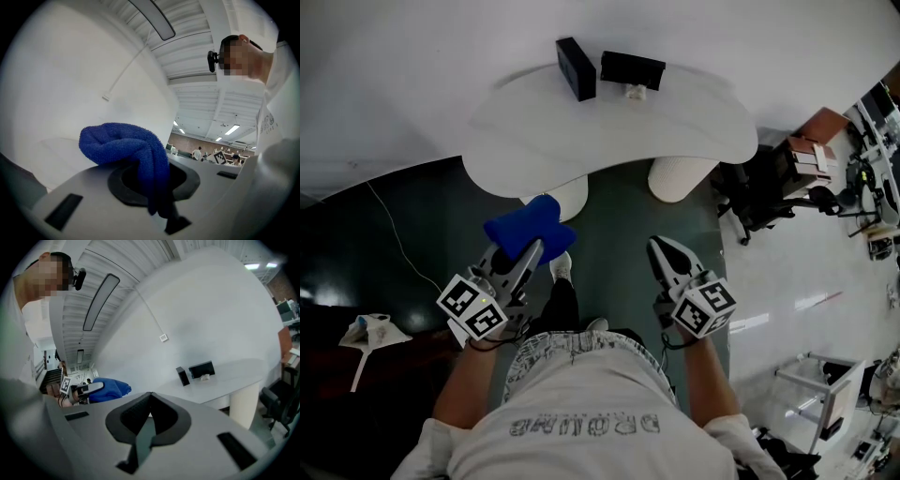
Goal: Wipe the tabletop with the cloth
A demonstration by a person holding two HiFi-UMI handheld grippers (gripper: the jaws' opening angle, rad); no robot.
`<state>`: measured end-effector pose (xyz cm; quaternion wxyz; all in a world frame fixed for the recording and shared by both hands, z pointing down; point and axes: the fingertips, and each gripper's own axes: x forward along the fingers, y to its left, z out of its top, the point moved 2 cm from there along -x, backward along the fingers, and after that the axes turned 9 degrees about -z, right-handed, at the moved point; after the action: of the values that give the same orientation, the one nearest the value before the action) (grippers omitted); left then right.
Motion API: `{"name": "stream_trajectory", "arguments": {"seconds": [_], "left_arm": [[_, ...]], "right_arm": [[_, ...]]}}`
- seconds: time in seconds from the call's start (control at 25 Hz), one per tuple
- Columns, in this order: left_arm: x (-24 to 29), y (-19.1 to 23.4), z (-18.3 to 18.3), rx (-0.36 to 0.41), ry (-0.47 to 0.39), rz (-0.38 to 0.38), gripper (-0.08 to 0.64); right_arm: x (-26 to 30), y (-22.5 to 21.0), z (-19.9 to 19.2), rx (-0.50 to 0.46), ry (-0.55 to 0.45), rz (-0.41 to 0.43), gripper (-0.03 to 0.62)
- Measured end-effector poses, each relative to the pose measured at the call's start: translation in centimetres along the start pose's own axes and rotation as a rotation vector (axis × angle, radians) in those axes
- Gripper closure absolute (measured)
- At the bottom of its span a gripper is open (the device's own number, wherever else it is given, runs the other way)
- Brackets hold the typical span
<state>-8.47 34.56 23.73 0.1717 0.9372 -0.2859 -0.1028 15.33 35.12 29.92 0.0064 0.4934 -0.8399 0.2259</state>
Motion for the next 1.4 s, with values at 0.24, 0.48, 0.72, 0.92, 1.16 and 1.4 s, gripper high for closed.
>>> {"name": "stream_trajectory", "arguments": {"seconds": [0.24,0.48,0.72,0.92,1.16,1.4], "left_arm": [[1.4,5.2,0.3,-0.027,0.009,-0.004,0.491],[3.0,10.5,1.5,-0.044,0.023,-0.022,0.491],[4.3,16.1,3.5,-0.061,0.03,-0.03,0.491],[5.0,20.3,4.9,-0.08,0.044,-0.031,0.491],[5.8,24.9,6.6,-0.099,0.046,-0.042,0.491],[6.7,29.6,8.1,-0.111,0.057,-0.066,0.491]], "right_arm": [[4.8,-0.8,0.3,0.003,0.034,-0.019,0.584],[9.6,-1.6,0.8,0.011,0.052,-0.039,0.584],[15.0,-1.4,2.3,0.008,0.084,-0.062,0.584],[19.2,-1.2,3.6,0.013,0.101,-0.076,0.584],[23.3,-1.2,5.0,0.016,0.111,-0.105,0.584],[27.8,-1.2,6.1,0.02,0.105,-0.128,0.584]]}}
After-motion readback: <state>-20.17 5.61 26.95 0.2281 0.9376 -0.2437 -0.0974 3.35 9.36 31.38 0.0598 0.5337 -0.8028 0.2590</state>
